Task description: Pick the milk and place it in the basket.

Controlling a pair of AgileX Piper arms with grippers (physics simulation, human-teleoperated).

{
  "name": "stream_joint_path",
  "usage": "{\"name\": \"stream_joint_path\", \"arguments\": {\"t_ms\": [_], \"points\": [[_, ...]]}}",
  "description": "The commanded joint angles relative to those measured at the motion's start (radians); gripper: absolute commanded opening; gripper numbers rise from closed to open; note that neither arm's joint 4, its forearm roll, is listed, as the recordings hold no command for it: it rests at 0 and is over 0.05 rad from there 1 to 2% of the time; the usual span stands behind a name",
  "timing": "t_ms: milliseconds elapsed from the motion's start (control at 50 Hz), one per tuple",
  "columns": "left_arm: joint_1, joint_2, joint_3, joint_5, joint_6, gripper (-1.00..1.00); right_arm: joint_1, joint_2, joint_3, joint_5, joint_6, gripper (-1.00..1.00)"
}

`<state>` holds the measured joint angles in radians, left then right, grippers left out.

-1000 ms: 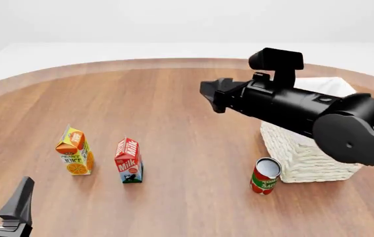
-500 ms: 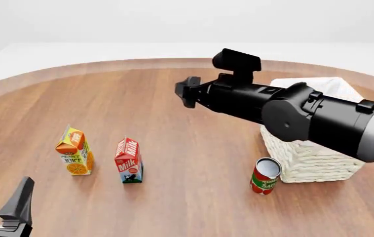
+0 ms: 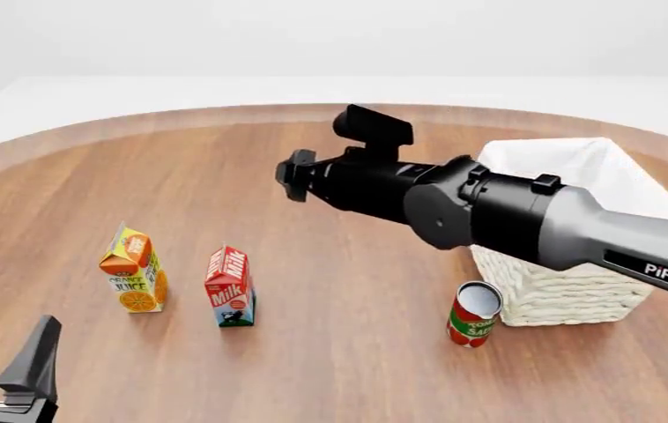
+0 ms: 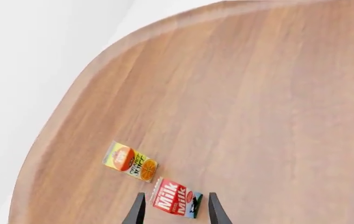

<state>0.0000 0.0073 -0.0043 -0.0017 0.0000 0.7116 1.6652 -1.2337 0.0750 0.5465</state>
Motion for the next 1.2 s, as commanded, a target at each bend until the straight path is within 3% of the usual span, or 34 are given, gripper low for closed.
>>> {"name": "stream_joint_path", "arguments": {"t_ms": [20, 120, 140, 600, 920, 1200], "points": [[0.000, 0.000, 0.000, 0.000, 0.000, 1.00, 0.017, 0.070, -0.031, -0.028, 0.056, 1.00], [0.000, 0.000, 0.000, 0.000, 0.000, 1.00, 0.025, 0.100, -0.044, -0.044, 0.082, 1.00], [0.000, 0.000, 0.000, 0.000, 0.000, 1.00, 0.022, 0.115, -0.035, -0.063, 0.117, 1.00], [0.000, 0.000, 0.000, 0.000, 0.000, 1.00, 0.058, 0.224, -0.020, -0.150, 0.240, 1.00], [0.000, 0.000, 0.000, 0.000, 0.000, 1.00, 0.108, 0.311, -0.078, -0.141, 0.289, 1.00], [0.000, 0.000, 0.000, 0.000, 0.000, 1.00, 0.122, 0.340, -0.097, -0.141, 0.297, 1.00]]}}
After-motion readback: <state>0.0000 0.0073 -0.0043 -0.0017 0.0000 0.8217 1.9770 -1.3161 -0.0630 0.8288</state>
